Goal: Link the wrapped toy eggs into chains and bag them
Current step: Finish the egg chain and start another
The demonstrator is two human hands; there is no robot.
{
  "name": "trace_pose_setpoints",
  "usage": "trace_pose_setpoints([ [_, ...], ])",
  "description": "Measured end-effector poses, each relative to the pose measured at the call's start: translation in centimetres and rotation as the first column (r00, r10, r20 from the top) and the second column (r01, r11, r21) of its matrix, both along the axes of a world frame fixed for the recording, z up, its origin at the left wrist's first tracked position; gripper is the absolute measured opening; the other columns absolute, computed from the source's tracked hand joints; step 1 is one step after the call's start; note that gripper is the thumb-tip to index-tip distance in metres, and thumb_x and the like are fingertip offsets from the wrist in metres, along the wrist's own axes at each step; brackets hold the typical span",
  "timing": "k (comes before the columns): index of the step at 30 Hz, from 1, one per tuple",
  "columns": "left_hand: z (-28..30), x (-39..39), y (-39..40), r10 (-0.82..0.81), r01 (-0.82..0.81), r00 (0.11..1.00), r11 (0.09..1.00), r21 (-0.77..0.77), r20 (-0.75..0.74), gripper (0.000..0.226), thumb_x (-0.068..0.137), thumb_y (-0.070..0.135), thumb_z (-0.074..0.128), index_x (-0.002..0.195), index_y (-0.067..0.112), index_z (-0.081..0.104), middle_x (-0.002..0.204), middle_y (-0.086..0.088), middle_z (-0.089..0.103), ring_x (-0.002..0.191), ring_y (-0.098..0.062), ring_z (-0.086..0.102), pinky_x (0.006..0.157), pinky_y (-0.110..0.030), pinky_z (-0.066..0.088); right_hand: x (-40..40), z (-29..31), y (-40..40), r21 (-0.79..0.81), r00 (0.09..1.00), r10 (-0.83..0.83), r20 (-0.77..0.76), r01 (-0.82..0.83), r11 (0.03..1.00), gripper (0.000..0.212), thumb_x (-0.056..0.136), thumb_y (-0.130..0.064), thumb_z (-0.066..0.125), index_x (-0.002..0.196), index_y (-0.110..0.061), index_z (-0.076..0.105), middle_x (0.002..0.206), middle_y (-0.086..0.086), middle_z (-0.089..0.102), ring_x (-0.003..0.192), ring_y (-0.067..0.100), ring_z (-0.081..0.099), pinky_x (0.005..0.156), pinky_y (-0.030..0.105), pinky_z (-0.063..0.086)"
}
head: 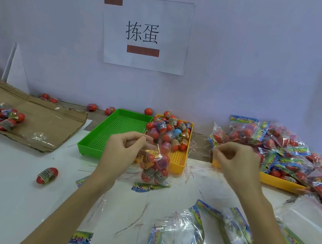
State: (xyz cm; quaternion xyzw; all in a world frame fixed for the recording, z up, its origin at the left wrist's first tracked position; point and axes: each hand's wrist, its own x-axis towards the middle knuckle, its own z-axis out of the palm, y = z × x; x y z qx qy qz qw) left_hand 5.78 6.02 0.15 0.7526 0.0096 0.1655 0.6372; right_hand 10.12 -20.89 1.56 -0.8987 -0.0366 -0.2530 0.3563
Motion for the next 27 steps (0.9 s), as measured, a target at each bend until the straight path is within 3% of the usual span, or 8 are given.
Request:
trace_pose_setpoints([
  [3, -0.2, 0.2, 0.2, -0.018, 0.018, 1.0, 1.0, 0.001, -0.002, 0.021, 0.103, 0.013, 0.062, 0.099, 0.021, 0.081, 0.088, 0.001, 0.081, 0.081, -0.016, 0.078, 0.08, -0.037, 0.062, -0.1, -1.3, 1.7, -0.08, 0.989, 0.071, -0.132, -0.082, 0.993, 0.011, 0.096, -0.012, 0.069, 0.107, -0.012, 0.07, 0.089, -0.001, 0.072, 0.073, 0.007, 0.065, 0.068, 0.024, 0.056],
  [6, -0.1, 0.2, 0.3, -0.054, 0.054, 0.999, 0.999, -0.001, 0.0, 0.021, 0.104, 0.013, 0.061, 0.101, 0.022, 0.08, 0.089, 0.002, 0.081, 0.082, -0.015, 0.078, 0.072, -0.024, 0.061, -0.3, -1.7, 3.3, -0.186, 0.986, 0.115, -0.118, -0.136, 0.973, 0.006, 0.095, -0.017, 0.072, 0.099, -0.015, 0.077, 0.092, -0.002, 0.071, 0.078, 0.01, 0.062, 0.081, 0.037, 0.059],
  [10, -0.1, 0.1, 0.2, -0.089, 0.089, 0.996, 0.996, 0.009, -0.006, 0.02, 0.105, 0.013, 0.059, 0.105, 0.019, 0.079, 0.092, 0.001, 0.082, 0.084, -0.017, 0.078, 0.072, -0.023, 0.062, -0.9, -1.7, 4.1, -0.2, 0.979, 0.146, -0.139, -0.172, 0.964, 0.015, 0.096, -0.036, 0.07, 0.095, -0.023, 0.077, 0.068, -0.01, 0.07, 0.057, 0.004, 0.062, 0.074, 0.034, 0.06],
  [12, -0.1, 0.2, 0.2, -0.093, 0.094, 0.995, 0.995, 0.017, -0.02, 0.02, 0.106, 0.014, 0.058, 0.107, 0.018, 0.078, 0.093, 0.001, 0.082, 0.086, -0.019, 0.078, 0.076, -0.025, 0.063, -1.3, -1.6, 4.2, -0.19, 0.976, 0.183, -0.117, -0.203, 0.961, 0.019, 0.098, -0.031, 0.069, 0.115, -0.028, 0.075, 0.061, -0.012, 0.07, 0.048, -0.002, 0.061, 0.073, 0.031, 0.062],
  [14, 0.0, 0.2, 0.3, -0.092, 0.093, 0.995, 0.995, 0.023, -0.028, 0.02, 0.106, 0.015, 0.058, 0.107, 0.017, 0.078, 0.094, 0.001, 0.082, 0.086, -0.019, 0.078, 0.076, -0.024, 0.062, -1.5, -1.6, 4.3, -0.118, 0.971, 0.227, -0.073, -0.235, 0.965, 0.039, 0.101, -0.022, 0.063, 0.139, -0.032, 0.062, 0.067, -0.013, 0.073, 0.051, -0.001, 0.064, 0.073, 0.029, 0.062],
  [16, 0.1, 0.2, 0.3, -0.096, 0.097, 0.995, 0.995, 0.027, -0.027, 0.02, 0.107, 0.016, 0.057, 0.108, 0.017, 0.078, 0.094, 0.002, 0.082, 0.087, -0.019, 0.078, 0.077, -0.026, 0.062, -1.7, -1.4, 4.6, -0.005, 0.964, 0.266, -0.025, -0.267, 0.964, 0.044, 0.104, -0.018, 0.057, 0.144, -0.036, 0.055, 0.075, -0.014, 0.074, 0.056, 0.002, 0.068, 0.069, 0.023, 0.06],
  [21, 0.2, 0.2, 0.3, -0.111, 0.111, 0.993, 0.994, 0.019, -0.03, 0.021, 0.107, 0.021, 0.057, 0.109, 0.015, 0.077, 0.095, 0.002, 0.082, 0.087, -0.017, 0.078, 0.073, -0.021, 0.061, -2.0, -0.9, 6.0, 0.294, 0.94, 0.342, 0.007, -0.329, 0.897, 0.012, 0.093, -0.039, 0.072, 0.103, -0.032, 0.076, 0.086, -0.018, 0.075, 0.081, 0.0, 0.07, 0.073, 0.017, 0.058],
  [27, 0.6, 0.3, 0.5, -0.201, 0.203, 0.975, 0.979, 0.009, -0.097, 0.027, 0.108, 0.014, 0.05, 0.113, 0.011, 0.076, 0.101, -0.001, 0.082, 0.096, -0.018, 0.076, 0.079, -0.026, 0.061, -2.5, -1.9, 7.3, 0.344, 0.915, 0.402, 0.029, -0.387, 0.856, 0.012, 0.087, -0.027, 0.081, 0.098, -0.02, 0.081, 0.086, -0.013, 0.076, 0.081, 0.003, 0.07, 0.071, 0.013, 0.054],
])
